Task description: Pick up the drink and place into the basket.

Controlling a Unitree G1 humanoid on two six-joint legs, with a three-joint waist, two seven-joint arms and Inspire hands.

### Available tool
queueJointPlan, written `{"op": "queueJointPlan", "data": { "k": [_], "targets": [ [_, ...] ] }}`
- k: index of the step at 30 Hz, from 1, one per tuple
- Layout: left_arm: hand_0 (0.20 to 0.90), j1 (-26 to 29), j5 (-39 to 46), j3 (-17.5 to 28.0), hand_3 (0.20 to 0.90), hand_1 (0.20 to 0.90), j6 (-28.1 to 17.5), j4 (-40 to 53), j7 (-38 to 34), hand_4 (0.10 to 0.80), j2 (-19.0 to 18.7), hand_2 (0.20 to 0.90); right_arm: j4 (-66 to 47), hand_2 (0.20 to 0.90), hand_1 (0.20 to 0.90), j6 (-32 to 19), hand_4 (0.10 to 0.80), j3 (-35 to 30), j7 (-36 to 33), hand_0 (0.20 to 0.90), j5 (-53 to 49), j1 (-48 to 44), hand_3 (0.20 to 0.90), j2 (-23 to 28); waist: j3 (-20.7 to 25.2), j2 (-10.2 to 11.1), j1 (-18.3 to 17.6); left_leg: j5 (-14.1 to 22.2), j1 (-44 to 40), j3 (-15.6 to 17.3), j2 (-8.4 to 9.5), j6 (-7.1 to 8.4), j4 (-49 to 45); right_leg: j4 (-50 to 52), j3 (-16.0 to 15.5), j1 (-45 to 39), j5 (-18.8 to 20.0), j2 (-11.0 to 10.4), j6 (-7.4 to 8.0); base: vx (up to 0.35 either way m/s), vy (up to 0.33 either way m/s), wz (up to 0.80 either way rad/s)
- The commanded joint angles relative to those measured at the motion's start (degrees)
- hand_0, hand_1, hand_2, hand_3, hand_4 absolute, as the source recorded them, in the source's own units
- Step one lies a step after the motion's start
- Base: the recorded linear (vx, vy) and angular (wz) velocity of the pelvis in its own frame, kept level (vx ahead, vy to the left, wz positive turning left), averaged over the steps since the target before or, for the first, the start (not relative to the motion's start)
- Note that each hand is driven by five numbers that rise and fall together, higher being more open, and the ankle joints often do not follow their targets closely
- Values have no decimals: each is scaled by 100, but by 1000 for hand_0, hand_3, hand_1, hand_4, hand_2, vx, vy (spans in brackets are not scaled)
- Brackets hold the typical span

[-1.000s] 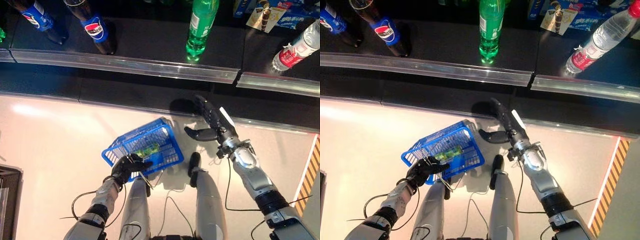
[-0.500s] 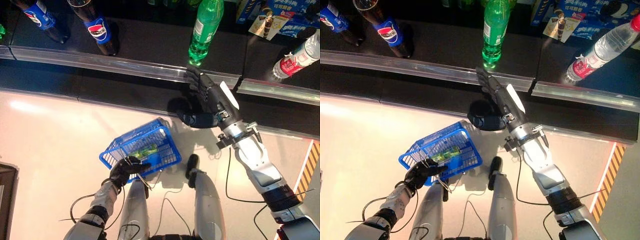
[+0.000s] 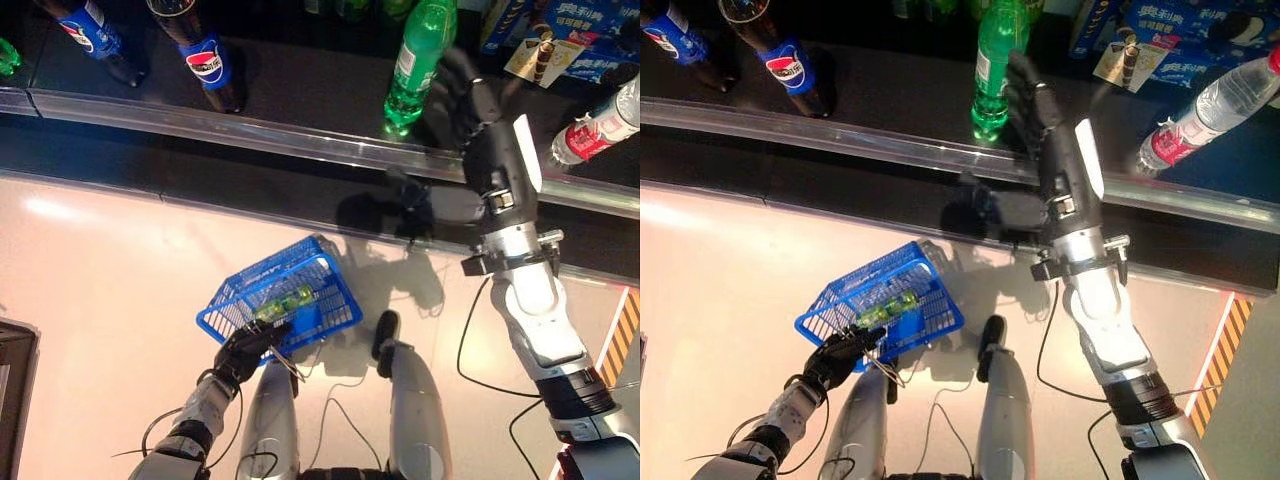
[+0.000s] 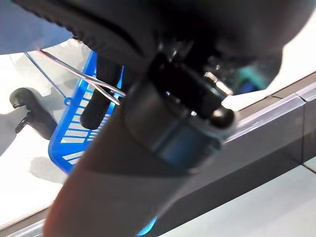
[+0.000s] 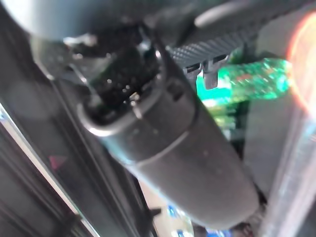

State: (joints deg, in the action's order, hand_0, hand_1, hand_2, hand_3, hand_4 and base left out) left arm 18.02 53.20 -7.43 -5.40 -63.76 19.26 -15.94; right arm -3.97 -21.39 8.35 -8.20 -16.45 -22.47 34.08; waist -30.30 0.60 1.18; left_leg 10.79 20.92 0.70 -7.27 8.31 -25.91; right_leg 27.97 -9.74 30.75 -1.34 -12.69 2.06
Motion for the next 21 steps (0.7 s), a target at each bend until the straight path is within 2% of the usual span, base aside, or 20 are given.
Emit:
{"op": "queueJointPlan", "data": {
  "k": [1, 14, 21],
  "targets": [
    [300, -806, 5, -59, 200, 300, 37, 408, 312, 100, -323, 300, -1022, 900, 900, -727, 800, -651, -328, 900, -298, -362, 900, 22, 136, 100, 6, -584, 136, -67, -122, -327, 143, -269, 183, -700, -161, -371, 574, 0, 0, 0],
    [300, -773, -53, -184, 200, 300, 107, 477, 223, 100, -305, 300, -789, 900, 900, -614, 800, -685, -470, 900, -609, -600, 900, -75, 75, 70, 83, -609, 79, -80, -98, -338, 172, -394, 75, -866, -127, -398, 546, 7, -2, 1],
    [300, -731, -150, -261, 200, 300, 207, 492, 235, 100, -336, 300, -370, 900, 900, -261, 800, -591, -405, 900, -878, -870, 900, -52, 51, 41, 148, -585, 56, -99, -78, -341, 135, -438, 35, -959, -137, -418, 529, 16, -4, 0]
  ]
}}
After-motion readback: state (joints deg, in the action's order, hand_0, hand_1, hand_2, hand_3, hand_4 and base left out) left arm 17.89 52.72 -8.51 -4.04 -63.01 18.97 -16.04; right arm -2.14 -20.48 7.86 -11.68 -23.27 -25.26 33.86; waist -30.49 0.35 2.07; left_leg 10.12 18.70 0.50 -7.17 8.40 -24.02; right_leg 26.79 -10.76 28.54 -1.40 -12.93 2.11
